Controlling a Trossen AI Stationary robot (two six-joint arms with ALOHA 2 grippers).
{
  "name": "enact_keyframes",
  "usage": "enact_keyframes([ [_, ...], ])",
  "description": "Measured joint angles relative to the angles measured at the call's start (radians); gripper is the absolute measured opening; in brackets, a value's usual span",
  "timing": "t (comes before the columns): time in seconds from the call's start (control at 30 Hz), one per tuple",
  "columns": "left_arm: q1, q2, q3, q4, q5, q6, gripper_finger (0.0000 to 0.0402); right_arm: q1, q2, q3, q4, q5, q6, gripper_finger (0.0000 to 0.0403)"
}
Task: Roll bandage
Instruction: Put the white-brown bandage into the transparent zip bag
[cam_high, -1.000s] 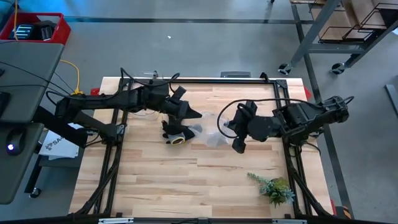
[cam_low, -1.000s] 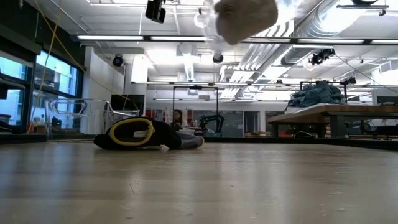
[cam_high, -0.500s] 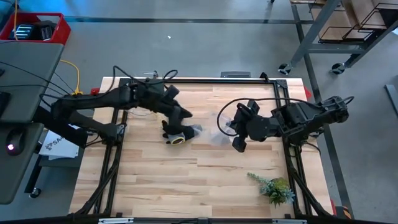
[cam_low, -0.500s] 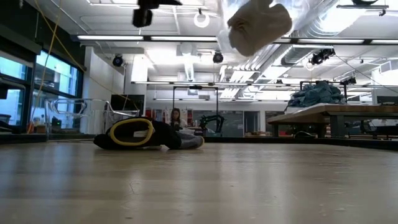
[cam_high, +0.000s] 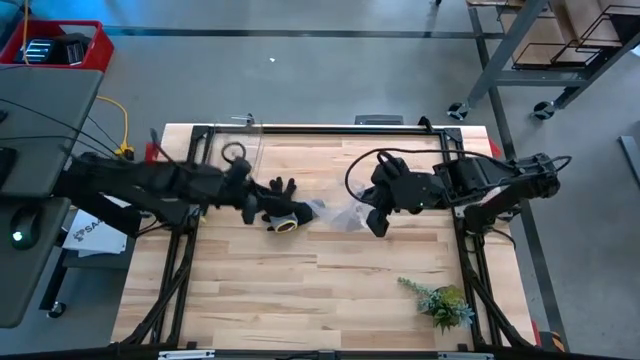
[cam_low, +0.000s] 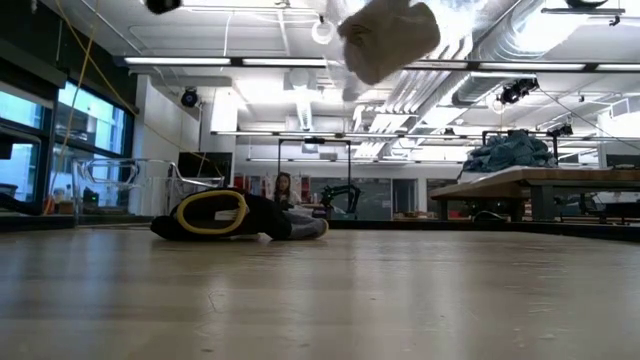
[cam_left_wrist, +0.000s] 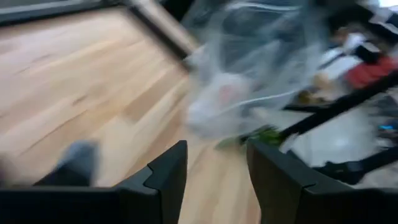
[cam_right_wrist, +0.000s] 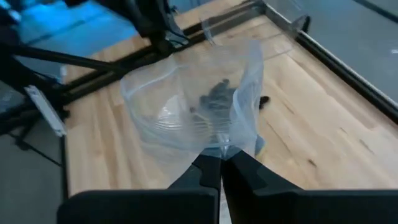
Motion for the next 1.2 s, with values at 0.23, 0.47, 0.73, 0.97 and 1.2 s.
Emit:
enact_keyframes([
  [0.23, -0.071, 0.08, -0.054, 0.257, 0.01, 0.286, 0.0197, -0.068, 0.0, 0.0, 0.063, -0.149, -0.034, 0.0],
  [0.47, -0.069, 0.052, -0.015, 0.21, -0.076, 0.487, 0.0228, -0.092, -0.003, 0.025, 0.093, -0.232, -0.056, 0.0],
  [0.73, -0.085, 0.074, -0.012, 0.178, -0.049, 0.544, 0.0233, -0.098, -0.006, 0.085, 0.124, -0.231, -0.079, 0.0],
  [0.97, -0.08, 0.089, -0.012, 0.281, -0.104, 0.559, 0.0233, -0.098, -0.005, 0.085, 0.127, -0.233, -0.084, 0.0],
  [1.2, -0.086, 0.096, -0.012, 0.329, -0.097, 0.532, 0.0233, -0.098, -0.005, 0.085, 0.13, -0.234, -0.103, 0.0],
])
